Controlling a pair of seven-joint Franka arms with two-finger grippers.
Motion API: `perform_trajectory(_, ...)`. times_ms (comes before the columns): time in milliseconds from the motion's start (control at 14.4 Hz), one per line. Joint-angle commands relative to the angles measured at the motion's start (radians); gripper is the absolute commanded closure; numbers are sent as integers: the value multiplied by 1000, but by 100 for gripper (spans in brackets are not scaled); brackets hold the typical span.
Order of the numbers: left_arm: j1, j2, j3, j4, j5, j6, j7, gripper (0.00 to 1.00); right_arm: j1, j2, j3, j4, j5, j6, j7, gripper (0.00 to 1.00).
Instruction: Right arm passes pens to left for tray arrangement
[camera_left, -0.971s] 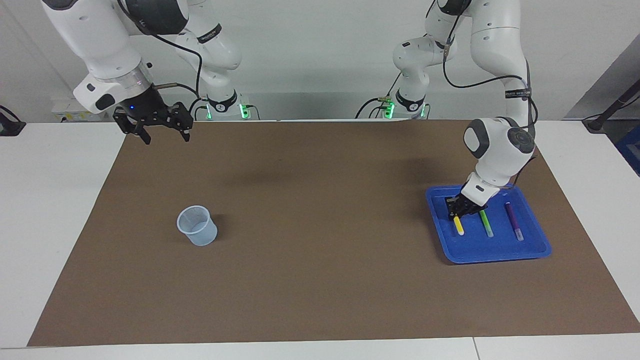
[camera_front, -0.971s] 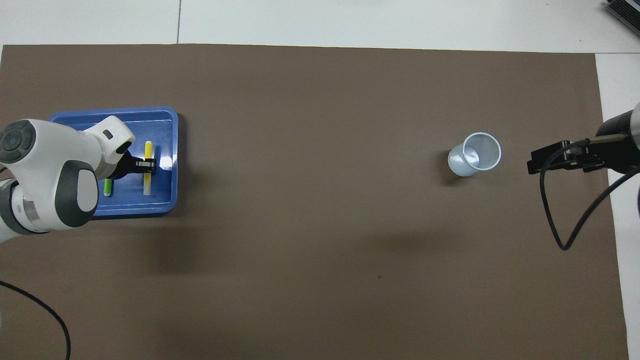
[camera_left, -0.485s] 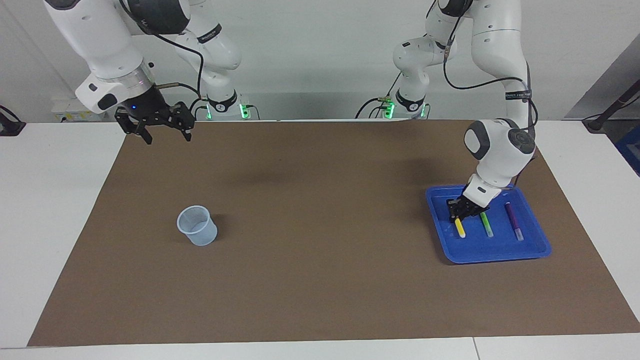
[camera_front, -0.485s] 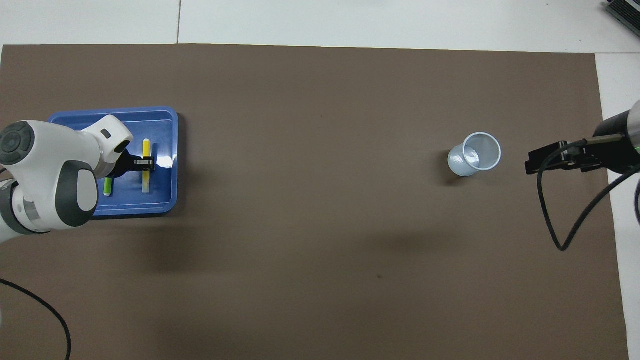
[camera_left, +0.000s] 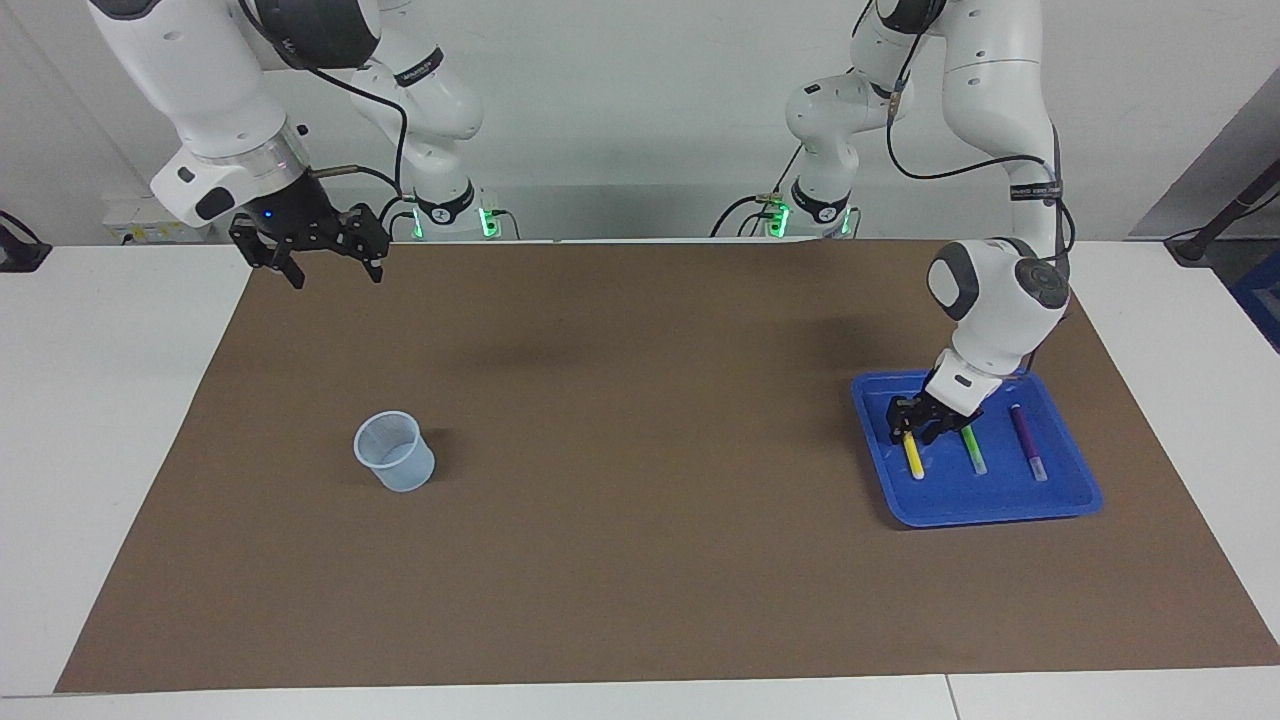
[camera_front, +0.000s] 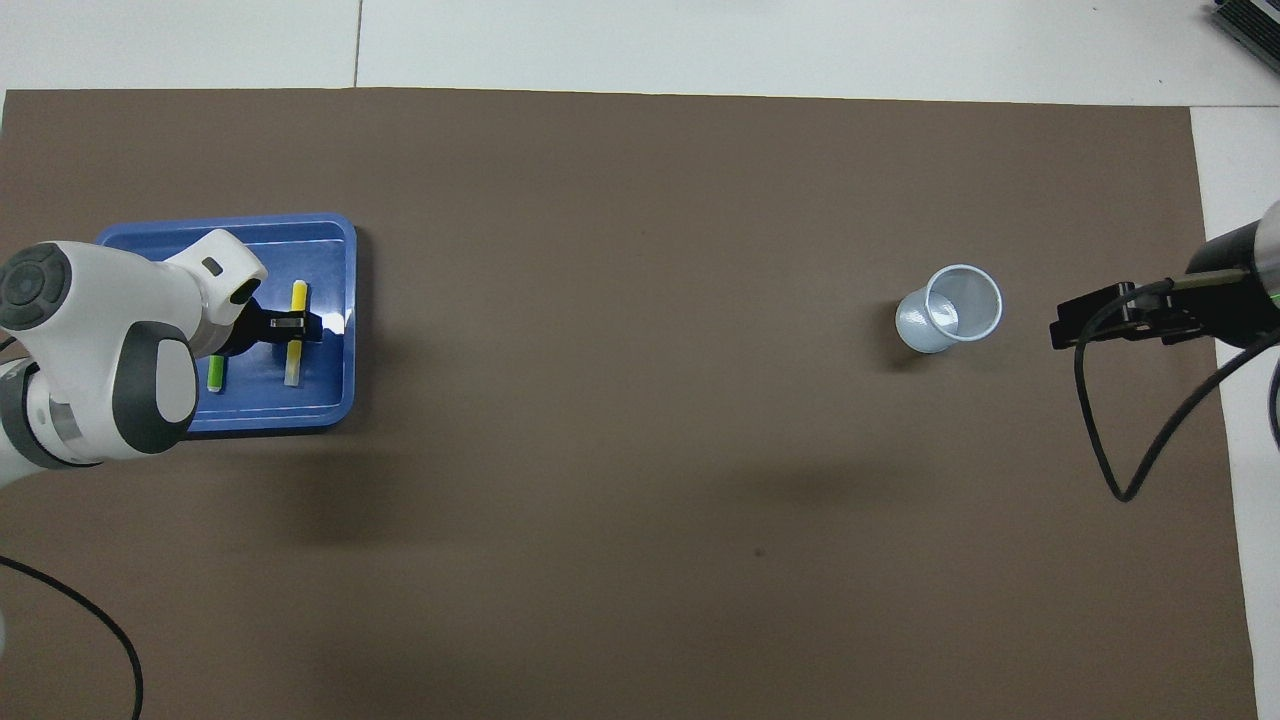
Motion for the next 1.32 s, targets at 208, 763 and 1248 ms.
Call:
perform_trajectory(208,4,8,1,10,27,17,-21,24,-10,-24,7,-22,-12,-5,-14,0)
perform_trajectory(763,-8,-42,0,71,27,-34,-18,0,-10,-24,7,-22,-12,-5,-14,0)
perform_trajectory(1248,-16,-109,-2,229,25,-353,-28,0,-10,-24,7,-22,-12,-5,-14,0)
